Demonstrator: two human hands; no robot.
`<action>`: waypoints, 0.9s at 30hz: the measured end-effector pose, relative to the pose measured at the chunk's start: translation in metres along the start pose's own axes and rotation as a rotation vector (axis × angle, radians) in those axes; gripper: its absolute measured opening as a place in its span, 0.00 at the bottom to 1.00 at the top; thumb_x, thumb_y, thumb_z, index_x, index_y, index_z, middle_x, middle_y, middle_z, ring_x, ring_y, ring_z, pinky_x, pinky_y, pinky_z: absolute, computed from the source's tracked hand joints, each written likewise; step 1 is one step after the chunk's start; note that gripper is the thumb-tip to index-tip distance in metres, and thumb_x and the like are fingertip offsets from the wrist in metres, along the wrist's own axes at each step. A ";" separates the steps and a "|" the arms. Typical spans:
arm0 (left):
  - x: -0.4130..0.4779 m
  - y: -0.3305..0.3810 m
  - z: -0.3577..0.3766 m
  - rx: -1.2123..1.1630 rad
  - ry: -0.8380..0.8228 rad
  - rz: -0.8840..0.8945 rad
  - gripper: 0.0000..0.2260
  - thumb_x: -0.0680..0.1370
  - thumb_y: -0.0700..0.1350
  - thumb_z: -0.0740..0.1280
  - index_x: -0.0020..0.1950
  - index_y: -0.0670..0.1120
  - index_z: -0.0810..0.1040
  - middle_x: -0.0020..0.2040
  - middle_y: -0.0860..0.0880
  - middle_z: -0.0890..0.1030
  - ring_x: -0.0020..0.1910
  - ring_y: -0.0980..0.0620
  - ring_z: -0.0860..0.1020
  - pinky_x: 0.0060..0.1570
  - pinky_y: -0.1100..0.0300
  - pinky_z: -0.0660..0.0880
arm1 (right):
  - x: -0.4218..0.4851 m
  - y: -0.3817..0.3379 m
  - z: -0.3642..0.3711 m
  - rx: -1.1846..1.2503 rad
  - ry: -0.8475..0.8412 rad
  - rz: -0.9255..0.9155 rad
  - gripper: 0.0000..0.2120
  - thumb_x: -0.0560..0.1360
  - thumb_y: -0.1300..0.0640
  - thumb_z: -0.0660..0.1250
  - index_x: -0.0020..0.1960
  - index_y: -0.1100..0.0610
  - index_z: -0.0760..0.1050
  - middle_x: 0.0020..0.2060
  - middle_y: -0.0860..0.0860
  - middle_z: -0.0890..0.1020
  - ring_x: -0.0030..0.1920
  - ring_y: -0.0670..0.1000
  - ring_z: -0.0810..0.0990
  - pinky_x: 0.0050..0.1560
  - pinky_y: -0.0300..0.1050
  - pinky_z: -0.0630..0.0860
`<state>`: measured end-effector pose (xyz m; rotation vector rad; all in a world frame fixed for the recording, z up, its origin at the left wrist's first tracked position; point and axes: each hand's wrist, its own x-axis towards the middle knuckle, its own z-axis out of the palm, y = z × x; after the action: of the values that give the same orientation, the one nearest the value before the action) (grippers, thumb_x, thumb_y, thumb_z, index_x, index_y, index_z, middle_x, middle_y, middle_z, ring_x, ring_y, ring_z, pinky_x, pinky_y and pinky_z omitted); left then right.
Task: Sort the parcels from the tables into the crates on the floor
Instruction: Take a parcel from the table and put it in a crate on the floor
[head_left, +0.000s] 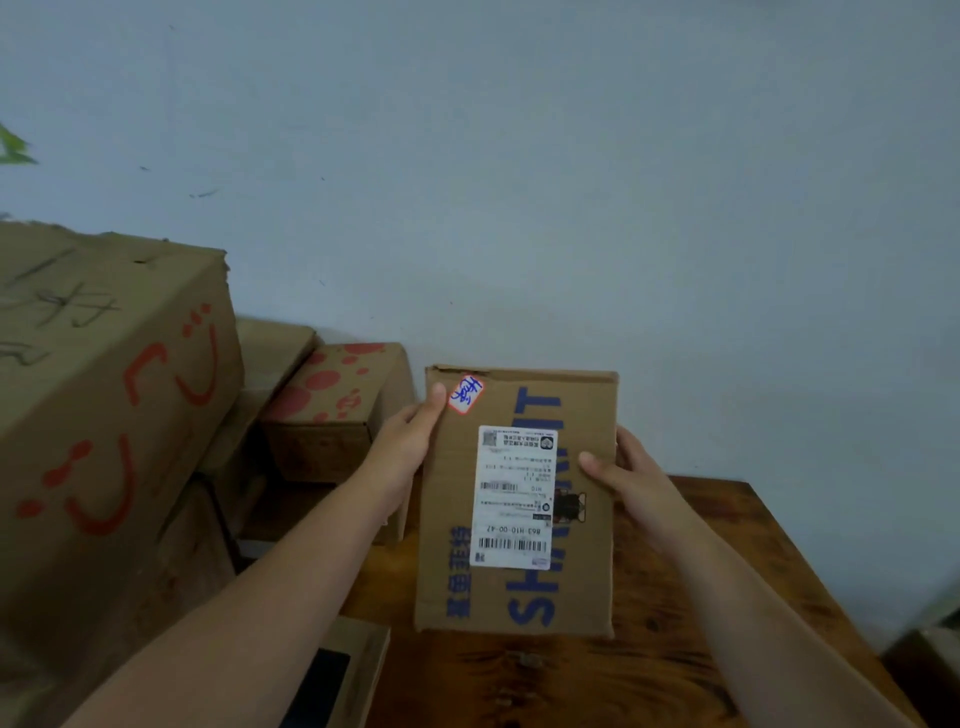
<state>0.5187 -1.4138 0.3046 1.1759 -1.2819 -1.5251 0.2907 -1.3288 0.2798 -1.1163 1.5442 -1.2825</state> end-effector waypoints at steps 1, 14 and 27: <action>-0.001 -0.001 0.000 -0.022 -0.019 0.004 0.17 0.78 0.59 0.59 0.54 0.48 0.78 0.44 0.51 0.81 0.42 0.56 0.78 0.36 0.62 0.70 | 0.000 0.001 0.002 0.026 0.049 0.004 0.31 0.71 0.51 0.72 0.71 0.51 0.65 0.59 0.51 0.79 0.54 0.50 0.81 0.47 0.45 0.78; -0.005 -0.020 -0.007 -0.125 -0.104 0.011 0.02 0.74 0.40 0.70 0.43 0.45 0.77 0.42 0.48 0.83 0.38 0.53 0.82 0.34 0.63 0.76 | 0.000 0.005 0.004 0.078 0.219 0.037 0.20 0.74 0.49 0.69 0.61 0.57 0.69 0.53 0.55 0.81 0.50 0.54 0.82 0.51 0.54 0.79; 0.000 -0.016 -0.007 0.080 -0.118 0.115 0.12 0.74 0.56 0.66 0.58 0.60 0.73 0.57 0.50 0.80 0.52 0.49 0.79 0.52 0.48 0.77 | 0.006 -0.005 -0.010 0.018 0.044 0.061 0.15 0.76 0.50 0.66 0.61 0.53 0.73 0.51 0.53 0.84 0.47 0.53 0.84 0.47 0.52 0.79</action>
<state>0.5256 -1.4132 0.2881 1.0557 -1.4759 -1.4889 0.2802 -1.3325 0.2862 -1.0274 1.5842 -1.2854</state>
